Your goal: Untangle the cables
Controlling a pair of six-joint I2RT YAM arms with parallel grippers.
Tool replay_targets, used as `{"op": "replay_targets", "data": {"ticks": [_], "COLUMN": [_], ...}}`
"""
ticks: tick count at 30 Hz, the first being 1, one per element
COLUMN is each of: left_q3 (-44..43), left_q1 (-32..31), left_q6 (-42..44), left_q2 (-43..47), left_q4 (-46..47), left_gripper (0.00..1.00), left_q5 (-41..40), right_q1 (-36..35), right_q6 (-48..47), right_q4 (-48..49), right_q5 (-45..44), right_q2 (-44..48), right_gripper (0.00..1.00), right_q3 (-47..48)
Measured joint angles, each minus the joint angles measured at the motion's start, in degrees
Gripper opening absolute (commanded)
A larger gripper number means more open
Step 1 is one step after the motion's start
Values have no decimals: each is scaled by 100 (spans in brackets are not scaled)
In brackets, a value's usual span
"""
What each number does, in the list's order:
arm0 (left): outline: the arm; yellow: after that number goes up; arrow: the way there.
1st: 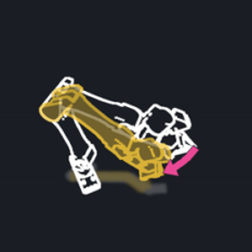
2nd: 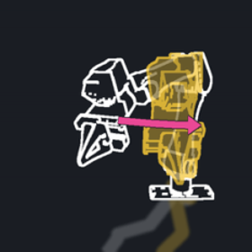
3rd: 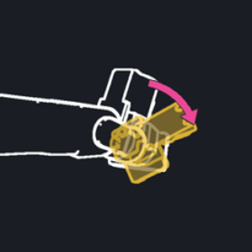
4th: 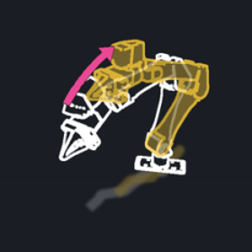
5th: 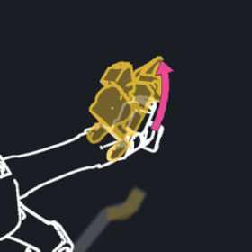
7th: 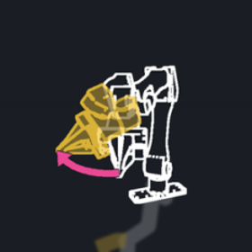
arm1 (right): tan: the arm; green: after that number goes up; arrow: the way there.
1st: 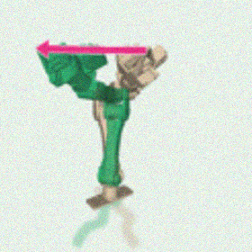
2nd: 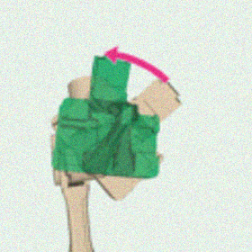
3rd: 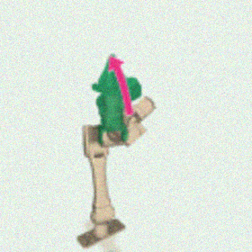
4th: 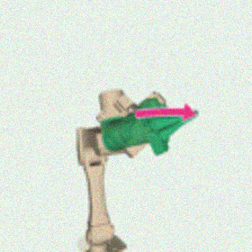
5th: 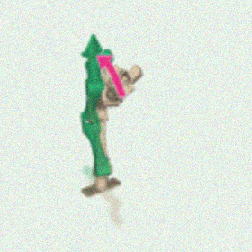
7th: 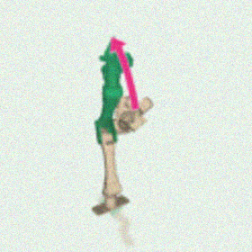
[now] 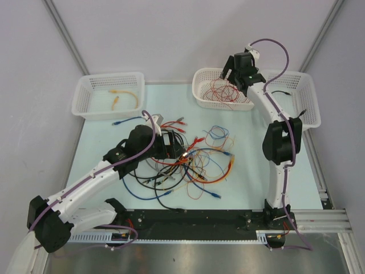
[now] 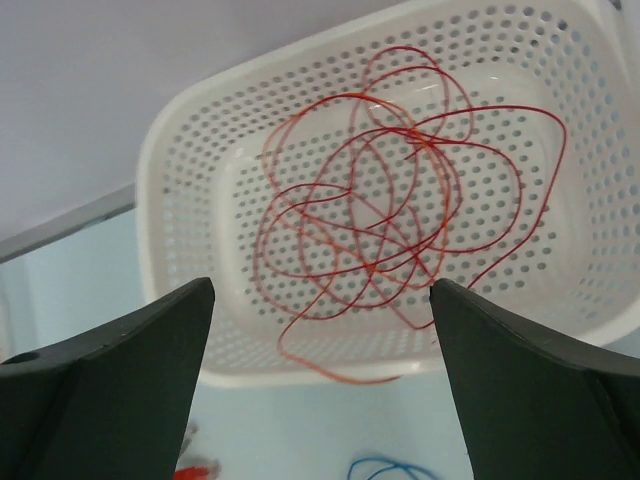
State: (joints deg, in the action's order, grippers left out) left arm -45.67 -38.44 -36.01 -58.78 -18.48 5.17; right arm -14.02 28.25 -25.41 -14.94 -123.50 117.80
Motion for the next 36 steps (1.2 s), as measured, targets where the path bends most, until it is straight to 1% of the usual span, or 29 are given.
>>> {"op": "replay_targets", "data": {"ticks": [3,5,6,8,9,11,12,15,18,22,23,24,26,28,32,36], "left_q3": [0,0,0,9,24,59,70,70,31,-247,-339,-369,-367,-330,-273,-284], "left_q1": [0,0,0,0,0,0,0,7,39,66,68,68,55,13,-35,26], "left_q6": [0,-4,-9,-24,-35,-63,-66,-66,-59,-52,-57,-57,-63,-55,-20,7], "left_q2": [4,7,9,31,48,85,105,157,173,4,-92,-157,-280,-339,-229,219], "left_q4": [-2,-2,-2,-4,-2,-11,-50,-162,-247,-293,-251,-192,-129,-142,-260,-278], "left_gripper": [100,100,100,100,100,100,100,100,100,99,95,94,95,98,100,100], "left_q5": [-4,-11,-24,-44,-48,-70,-101,-247,-442,-546,-544,-529,-496,-555,-916,-1410], "right_q1": [-271,-542,-719,-1091,-1300,-1591,-1696,-1749,-1821,-2083,-2116,-2120,-2124,-2133,-2243,-2328], "right_q6": [-46,-120,-155,-201,-214,-214,-188,-105,-20,114,162,208,323,444,636,822], "right_q4": [234,461,654,977,1257,1440,1497,1423,1224,909,872,807,728,671,605,636], "right_q5": [2,-2,4,48,111,186,227,227,175,251,282,308,348,365,365,365], "right_q2": [621,1067,1377,2173,2660,3460,3908,4682,5209,5772,5862,5954,6120,6363,6806,6909], "right_gripper": [96,96,96,96,95,95,95,95,95,93,92,92,91,92,95,94], "right_q3": [-389,-577,-822,-1558,-2135,-2997,-3488,-4321,-5080,-6120,-6314,-6500,-6815,-7165,-7543,-7683]}}
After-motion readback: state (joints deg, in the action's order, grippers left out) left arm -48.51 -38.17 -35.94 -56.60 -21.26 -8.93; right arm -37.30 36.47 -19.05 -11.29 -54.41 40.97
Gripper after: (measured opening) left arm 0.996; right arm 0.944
